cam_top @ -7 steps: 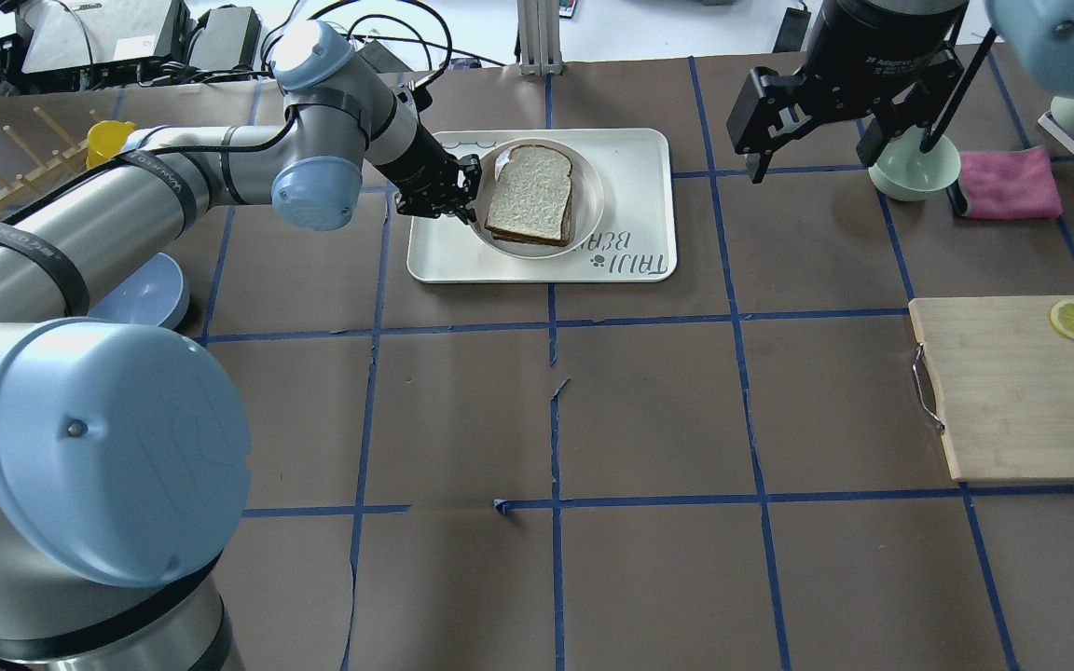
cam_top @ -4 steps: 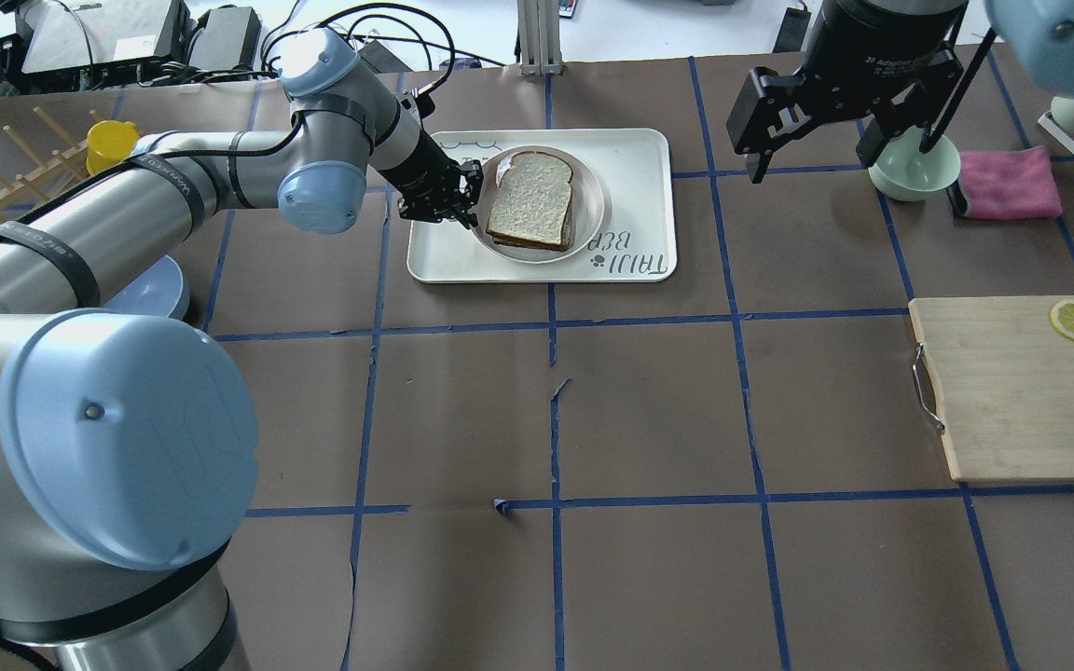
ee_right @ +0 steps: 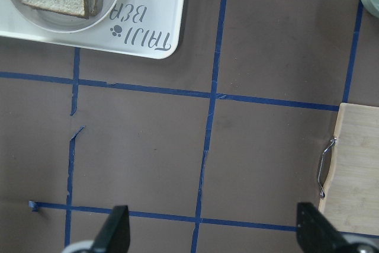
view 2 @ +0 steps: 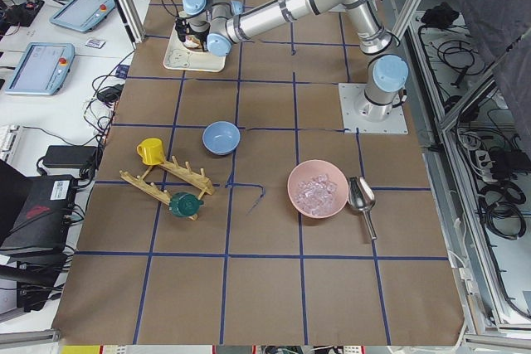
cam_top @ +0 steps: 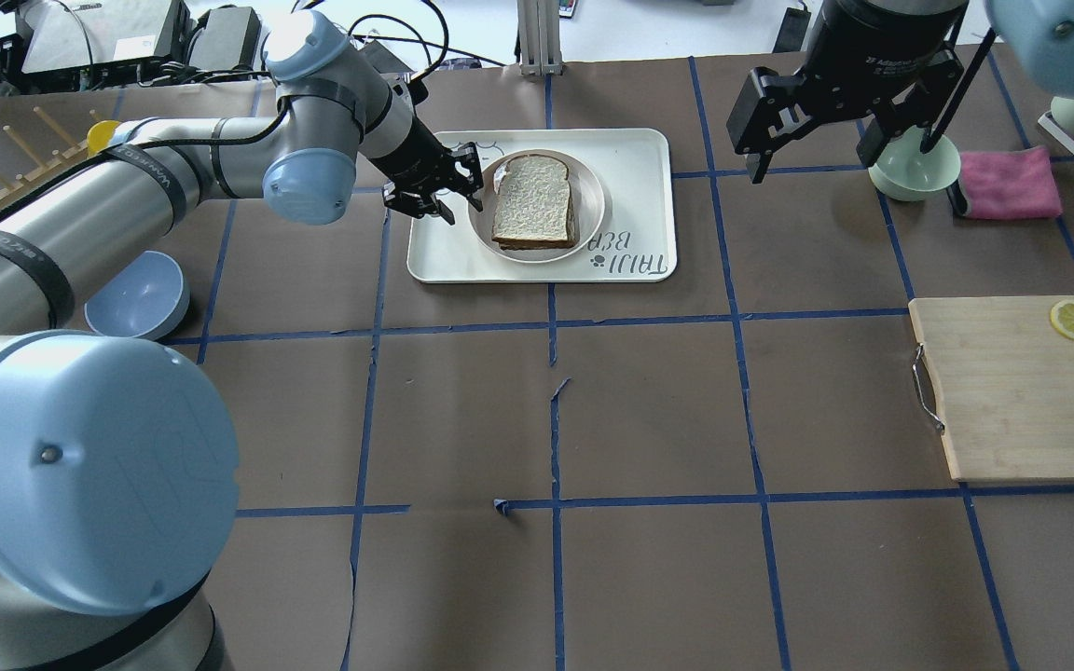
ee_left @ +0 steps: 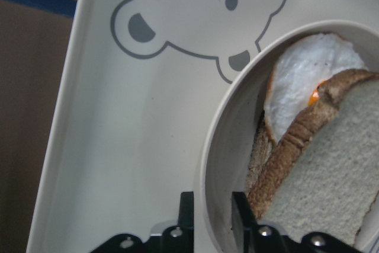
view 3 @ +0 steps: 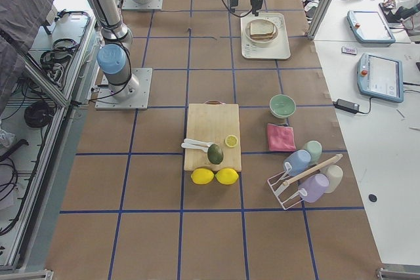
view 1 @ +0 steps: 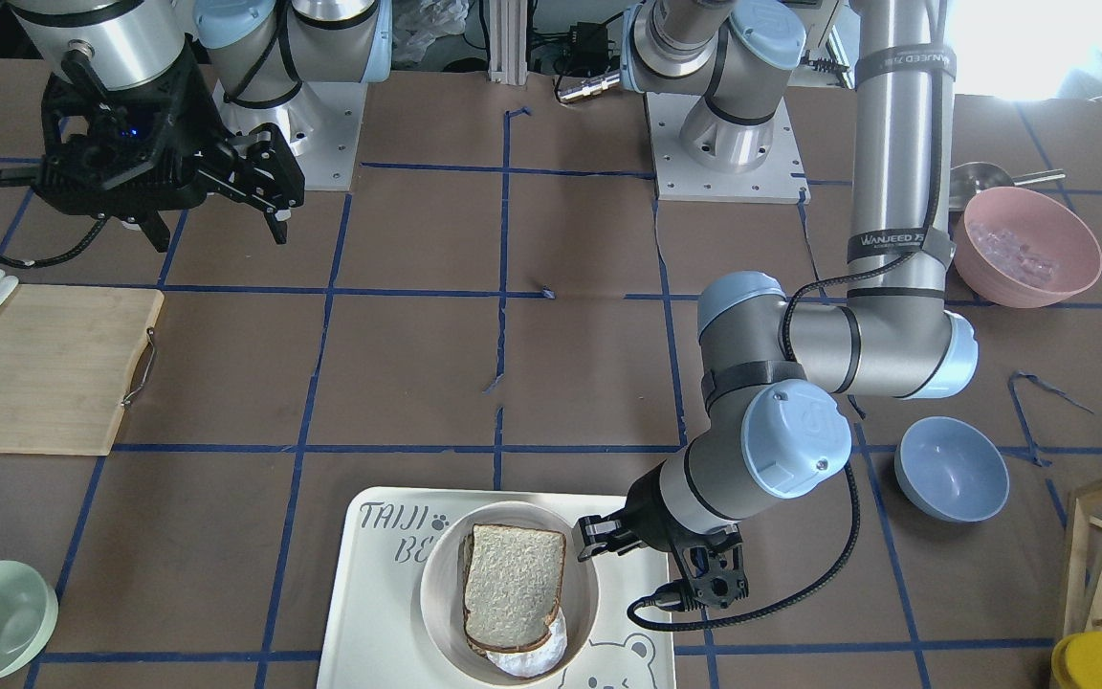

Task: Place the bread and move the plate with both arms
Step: 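Open the left gripper and release the plate rim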

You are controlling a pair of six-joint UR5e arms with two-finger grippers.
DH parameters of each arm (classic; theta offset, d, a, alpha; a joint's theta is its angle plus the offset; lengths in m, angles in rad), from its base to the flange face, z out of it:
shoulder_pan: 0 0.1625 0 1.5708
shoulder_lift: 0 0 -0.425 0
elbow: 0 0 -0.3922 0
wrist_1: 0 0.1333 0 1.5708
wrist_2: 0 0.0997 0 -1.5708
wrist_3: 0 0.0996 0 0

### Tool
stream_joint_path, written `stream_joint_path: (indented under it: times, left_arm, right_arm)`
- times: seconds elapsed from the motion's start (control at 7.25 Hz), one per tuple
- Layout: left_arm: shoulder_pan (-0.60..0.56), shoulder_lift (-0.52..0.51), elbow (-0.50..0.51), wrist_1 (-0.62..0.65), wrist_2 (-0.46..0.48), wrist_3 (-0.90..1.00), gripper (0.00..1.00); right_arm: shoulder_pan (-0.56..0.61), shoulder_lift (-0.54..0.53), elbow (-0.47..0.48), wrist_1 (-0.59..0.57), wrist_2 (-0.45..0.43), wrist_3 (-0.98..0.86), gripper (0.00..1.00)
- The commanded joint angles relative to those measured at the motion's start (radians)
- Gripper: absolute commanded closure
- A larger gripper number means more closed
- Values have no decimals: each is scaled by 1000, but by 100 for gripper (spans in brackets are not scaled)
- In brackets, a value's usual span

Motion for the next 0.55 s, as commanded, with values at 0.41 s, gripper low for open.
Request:
stream_joint_path:
  times: [0.41]
  left_arm:
    - [-18, 371, -31, -410, 72, 10, 0]
  right_arm:
    - [0, 0, 0, 0, 1, 0, 0]
